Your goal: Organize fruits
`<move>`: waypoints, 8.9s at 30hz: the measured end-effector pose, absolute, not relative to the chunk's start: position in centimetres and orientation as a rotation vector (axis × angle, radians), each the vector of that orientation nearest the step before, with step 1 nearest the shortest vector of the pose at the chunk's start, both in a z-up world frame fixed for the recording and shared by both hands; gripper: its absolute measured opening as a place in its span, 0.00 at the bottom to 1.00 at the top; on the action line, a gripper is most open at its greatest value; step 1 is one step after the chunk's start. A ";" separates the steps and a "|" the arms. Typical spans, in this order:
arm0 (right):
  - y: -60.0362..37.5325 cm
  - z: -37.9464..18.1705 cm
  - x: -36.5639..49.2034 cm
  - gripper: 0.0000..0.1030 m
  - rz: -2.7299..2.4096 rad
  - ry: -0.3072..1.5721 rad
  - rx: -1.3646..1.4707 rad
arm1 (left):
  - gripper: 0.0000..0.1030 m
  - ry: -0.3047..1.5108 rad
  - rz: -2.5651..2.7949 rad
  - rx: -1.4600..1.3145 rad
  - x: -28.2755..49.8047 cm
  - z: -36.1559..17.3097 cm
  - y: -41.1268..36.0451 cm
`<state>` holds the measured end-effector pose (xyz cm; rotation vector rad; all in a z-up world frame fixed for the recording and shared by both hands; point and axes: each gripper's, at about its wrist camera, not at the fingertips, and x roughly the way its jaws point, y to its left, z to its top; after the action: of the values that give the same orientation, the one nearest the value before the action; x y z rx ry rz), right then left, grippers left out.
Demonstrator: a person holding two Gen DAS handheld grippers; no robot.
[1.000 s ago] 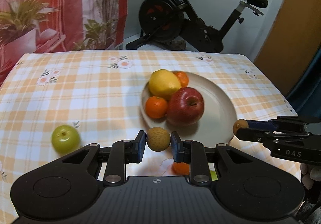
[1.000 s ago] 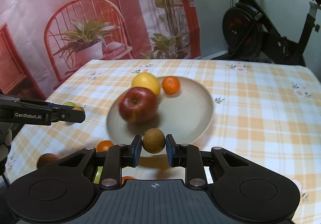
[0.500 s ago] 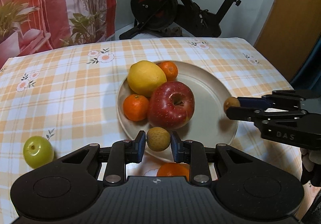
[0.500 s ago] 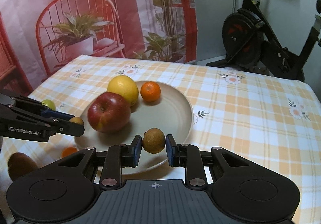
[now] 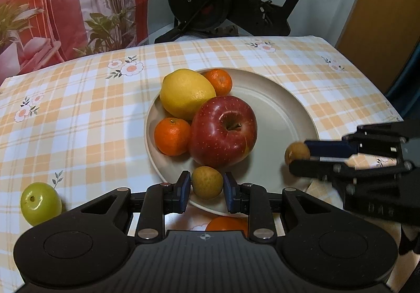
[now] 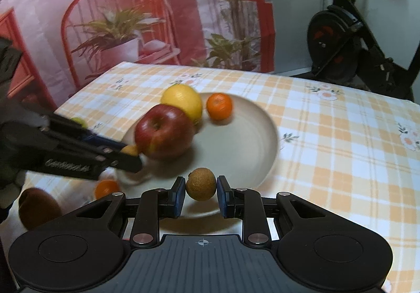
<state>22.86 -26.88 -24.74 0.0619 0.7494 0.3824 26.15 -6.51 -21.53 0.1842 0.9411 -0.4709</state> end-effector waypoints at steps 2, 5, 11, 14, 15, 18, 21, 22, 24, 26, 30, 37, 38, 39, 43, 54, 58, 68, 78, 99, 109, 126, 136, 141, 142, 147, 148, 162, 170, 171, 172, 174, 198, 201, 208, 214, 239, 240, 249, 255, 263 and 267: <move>-26.1 -24.8 22.4 0.23 0.398 0.753 0.039 | 0.28 0.946 -0.473 0.184 26.3 -21.6 -6.6; -25.3 -24.9 22.0 0.23 0.411 0.759 0.011 | 0.28 0.952 -0.476 0.176 26.4 -21.6 -6.5; -25.1 -24.8 21.9 0.23 0.408 0.765 0.016 | 0.28 0.953 -0.479 0.157 26.4 -21.5 -6.2; -25.0 -24.8 21.9 0.24 0.406 0.770 0.011 | 0.28 0.949 -0.478 0.146 26.3 -21.2 -5.9; -25.0 -24.7 21.9 0.24 0.403 0.771 0.010 | 0.28 0.947 -0.478 0.143 26.2 -21.1 -5.8; -25.0 -24.6 21.8 0.24 0.398 0.772 0.009 | 0.28 0.939 -0.474 0.139 26.0 -20.7 -5.4; -25.0 -24.3 21.4 0.24 0.393 0.768 0.009 | 0.28 0.927 -0.469 0.132 25.7 -20.1 -4.9; -25.1 -24.1 21.3 0.24 0.391 0.766 0.010 | 0.28 0.921 -0.466 0.132 25.5 -19.8 -4.7; -25.1 -23.8 20.9 0.24 0.386 0.760 0.013 | 0.28 0.909 -0.462 0.129 25.3 -19.3 -4.2; -25.1 -23.5 20.6 0.24 0.380 0.755 0.018 | 0.28 0.896 -0.456 0.125 25.0 -18.8 -3.7; -25.2 -23.0 19.8 0.24 0.372 0.747 0.027 | 0.28 0.874 -0.437 0.116 24.6 -17.7 -2.1; -25.0 -22.6 18.5 0.24 0.363 0.741 0.044 | 0.29 0.848 -0.377 0.098 24.1 -16.6 1.4; -24.8 -22.5 18.4 0.24 0.363 0.741 0.044 | 0.29 0.846 -0.367 0.094 24.0 -16.5 1.9; -24.7 -22.5 18.2 0.24 0.364 0.741 0.044 | 0.29 0.843 -0.356 0.089 24.0 -16.4 2.5; -24.2 -22.4 17.8 0.24 0.371 0.743 0.041 | 0.29 0.835 -0.317 0.083 24.1 -16.0 4.8; -22.8 -22.1 17.5 0.24 0.374 0.736 0.041 | 0.38 0.807 -0.200 0.030 24.7 -14.8 10.3; -22.4 -22.2 17.5 0.24 0.374 0.741 0.039 | 0.39 0.816 -0.193 0.009 25.2 -15.5 10.8; -22.7 -22.3 17.4 0.24 0.359 0.752 0.041 | 0.39 0.852 -0.211 -0.032 25.9 -17.9 10.4; -22.5 -22.2 17.0 0.24 0.360 0.755 0.040 | 0.39 0.864 -0.285 0.000 24.1 -17.7 9.3; -19.6 -21.2 13.8 0.25 0.405 0.746 0.001 | 0.40 0.895 -0.442 0.020 16.9 -18.5 7.3; -19.6 -21.3 12.7 0.26 0.404 0.757 -0.002 | 0.40 0.885 -0.477 0.036 16.1 -18.5 5.8; -19.7 -22.0 11.1 0.43 0.424 0.776 0.012 | 0.40 0.892 -0.482 0.072 15.0 -18.7 4.3; -20.3 -22.2 10.5 0.43 0.432 0.780 0.034 | 0.41 0.879 -0.504 0.088 14.0 -18.0 3.3; -20.4 -22.6 9.9 0.45 0.435 0.788 0.035 | 0.41 0.876 -0.526 0.088 13.5 -18.0 1.8; -20.4 -22.7 9.8 0.45 0.433 0.790 0.036 | 0.41 0.876 -0.530 0.089 13.4 -18.0 1.5; -21.3 -23.2 9.2 0.45 0.436 0.793 0.050 | 0.41 0.886 -0.549 0.090 13.2 -18.4 -0.2; -21.5 -23.3 9.0 0.44 0.439 0.792 0.051 | 0.41 0.891 -0.552 0.090 13.1 -18.5 -0.6; -23.3 -24.5 7.7 0.45 0.480 0.774 0.121 | 0.41 0.965 -0.615 0.066 12.4 -19.8 -4.3; -23.8 -25.3 7.8 0.46 0.480 0.786 0.164 | 0.41 0.987 -0.606 0.032 13.3 -19.9 -4.6; -23.9 -25.5 7.9 0.46 0.480 0.788 0.174 | 0.41 0.987 -0.602 0.031 13.4 -20.0 -4.6; -24.0 -25.6 7.9 0.46 0.480 0.787 0.182 | 0.42 0.988 -0.596 0.028 13.6 -20.0 -4.6; -24.2 -25.8 8.0 0.46 0.484 0.781 0.201 | 0.42 0.989 -0.588 0.023 13.8 -20.0 -4.6; -24.3 -26.5 8.8 0.48 0.491 0.781 0.224 | 0.47 1.080 -0.631 -0.117 15.1 -21.5 -4.7; -24.3 -26.5 8.8 0.48 0.488 0.782 0.225 | 0.48 1.077 -0.631 -0.134 15.1 -21.9 -4.8; -24.3 -25.9 8.7 0.47 0.468 0.764 0.227 | 0.48 1.048 -0.635 -0.149 15.0 -21.3 -4.7; -25.0 -23.5 9.4 0.47 0.451 0.699 0.221 | 0.48 0.969 -0.645 -0.166 15.8 -18.8 -5.2; -26.6 -23.6 21.5 0.47 0.448 0.747 0.076 | 0.46 1.004 -0.559 -0.206 25.9 -20.0 -7.9; -26.6 -23.8 21.7 0.47 0.449 0.753 0.074 | 0.46 1.011 -0.553 -0.205 26.1 -20.3 -8.0; -25.9 -23.9 22.4 0.45 0.476 0.771 0.051 | 0.46 1.024 -0.533 -0.204 26.6 -20.7 -7.5; -25.3 -24.0 22.2 0.45 0.472 0.773 0.073 | 0.46 1.014 -0.526 -0.202 26.1 -20.3 -6.8; -24.9 -24.2 22.0 0.47 0.448 0.774 0.089 | 0.46 0.982 -0.502 -0.195 25.3 -18.8 -5.4; -24.8 -24.3 21.6 0.48 0.432 0.784 0.090 | 0.46 0.954 -0.489 -0.167 24.7 -17.5 -4.4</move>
<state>21.57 -24.78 -24.32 0.0897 0.7839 0.4316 24.66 -4.38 -17.52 -0.1670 0.9542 -0.4891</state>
